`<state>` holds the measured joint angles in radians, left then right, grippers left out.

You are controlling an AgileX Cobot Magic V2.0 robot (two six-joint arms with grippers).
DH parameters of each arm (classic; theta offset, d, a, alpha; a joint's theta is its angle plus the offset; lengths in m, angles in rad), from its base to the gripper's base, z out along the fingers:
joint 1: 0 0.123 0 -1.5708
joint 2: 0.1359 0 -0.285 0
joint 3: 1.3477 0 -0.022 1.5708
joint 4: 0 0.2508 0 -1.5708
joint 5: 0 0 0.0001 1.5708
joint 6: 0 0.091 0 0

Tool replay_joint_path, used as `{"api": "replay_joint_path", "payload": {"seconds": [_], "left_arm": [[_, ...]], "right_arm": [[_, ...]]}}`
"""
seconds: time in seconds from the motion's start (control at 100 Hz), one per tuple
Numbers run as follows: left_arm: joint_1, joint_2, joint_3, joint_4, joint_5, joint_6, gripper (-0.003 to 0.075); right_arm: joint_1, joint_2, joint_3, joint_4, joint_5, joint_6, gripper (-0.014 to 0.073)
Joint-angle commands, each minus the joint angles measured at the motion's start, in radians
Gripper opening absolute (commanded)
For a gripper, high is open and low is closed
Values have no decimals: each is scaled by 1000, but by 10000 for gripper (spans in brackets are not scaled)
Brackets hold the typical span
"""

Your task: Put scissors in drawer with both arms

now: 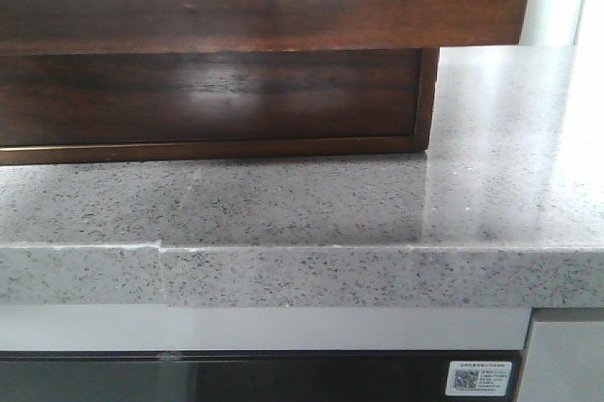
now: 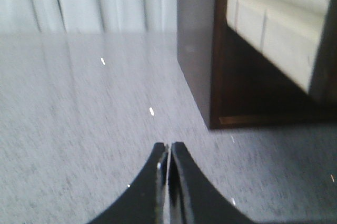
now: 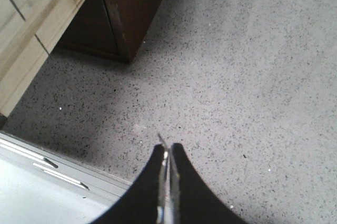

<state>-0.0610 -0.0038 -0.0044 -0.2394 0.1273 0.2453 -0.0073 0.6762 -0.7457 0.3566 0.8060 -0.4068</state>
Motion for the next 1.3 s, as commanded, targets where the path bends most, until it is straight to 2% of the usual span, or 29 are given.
{"api": "replay_joint_path", "payload": {"seconds": [0.0,0.27,0.32,0.42,1.18,1.29], "left_arm": [[-2,-32,33,-17,-113,-11,-20],[-2,-32,35,-47,-118,-17,-20],[-2,-32,35,17,-118,-54,-20],[-2,-32,35,177,-118,-232,-20],[-2,-32,35,175,-116,-234,-20],[-2,-32,35,175,-116,-234,-20]], "right_arm": [[-8,-1,-24,18,-55,-5,-69],[-8,-1,-24,18,-55,-5,-69],[-8,-1,-24,18,-55,-5,-69],[-8,-1,-24,18,-55,-5,-69],[-8,-1,-22,18,-60,-5,-69],[-6,-89,19,3,-102,-7,-69]]}}
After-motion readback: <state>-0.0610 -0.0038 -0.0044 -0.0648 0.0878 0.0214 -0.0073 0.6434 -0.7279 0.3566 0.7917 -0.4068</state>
